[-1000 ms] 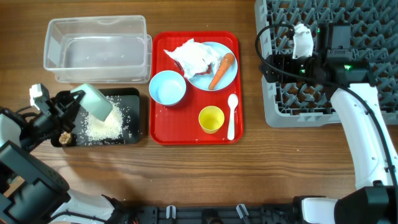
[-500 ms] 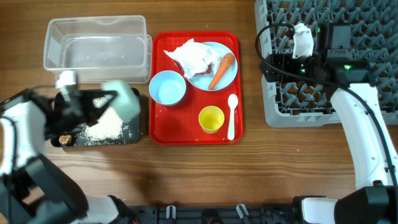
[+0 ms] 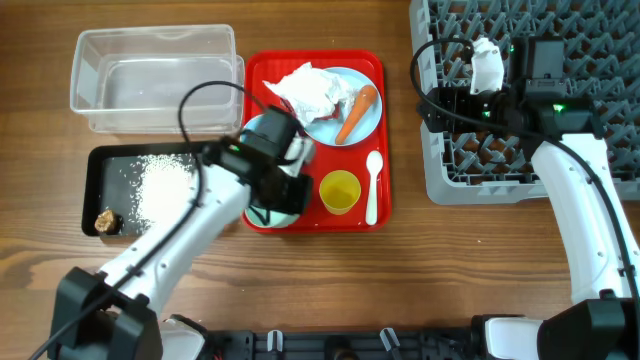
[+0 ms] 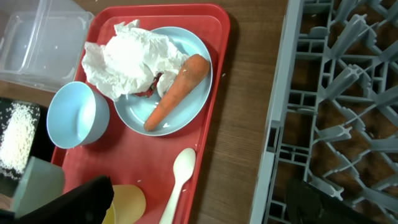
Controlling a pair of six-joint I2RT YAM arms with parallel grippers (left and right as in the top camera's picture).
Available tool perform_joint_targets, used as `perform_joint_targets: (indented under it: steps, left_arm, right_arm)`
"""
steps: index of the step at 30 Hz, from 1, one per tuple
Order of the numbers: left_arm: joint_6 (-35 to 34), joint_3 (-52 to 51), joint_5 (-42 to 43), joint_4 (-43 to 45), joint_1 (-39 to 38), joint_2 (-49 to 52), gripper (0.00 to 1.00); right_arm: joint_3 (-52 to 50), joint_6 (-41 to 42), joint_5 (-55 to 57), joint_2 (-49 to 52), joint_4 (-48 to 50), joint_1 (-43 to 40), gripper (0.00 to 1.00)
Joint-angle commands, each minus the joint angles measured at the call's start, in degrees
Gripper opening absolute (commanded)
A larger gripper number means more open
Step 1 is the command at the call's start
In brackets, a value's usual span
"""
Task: Sort waste into correct bins and load items into the dishwasher rack
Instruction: 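Set the green bowl back on the red tray with the left gripper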
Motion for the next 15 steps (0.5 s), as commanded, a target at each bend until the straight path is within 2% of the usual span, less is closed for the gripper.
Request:
perform_joint_targets:
  steps: [1,5,8,10,11,13,15]
  left_arm:
    - [-4.7,0.3,-15.5,0.2,-3.8,1.3,0.04]
    - [-4.7,0.3,-17.8,2.0,-4.4,6.5,0.04]
    - [-4.7,0.3,-17.8,3.4,-4.7,10.0,0.12]
    - [-4.7,0.3,-17.9,4.0,-4.7,10.3,0.31]
    - [-4.7,0.3,-17.9,4.6,-4.7,10.3,0.47]
    - [-4.7,0.3,-17.9,5.6,-4.7,10.2,0.56]
    - [-4.7,3.8,-17.8,3.3,-4.7,10.2,0.59]
  right_arm:
    - [0.5,0.2,0.3,0.4,-0.3,-0.1,0.91]
    - [0.5,0.1,0.3,0.4,-0.3,-0.1,0.91]
    - [0.5,0.1,0.3,0.4,-0.3,-0.1,0.91]
    - [0.5,0.1,0.3,0.4,-0.3,-0.1,0.91]
    - [0.5,0.1,0.3,0.4,-0.3,-0.1,0.91]
    - [0.5,0.0,0.4,0.4,0.0,-0.1,0.91]
    - [0.5,0.1,0.3,0.4,1.1,-0.1,0.91]
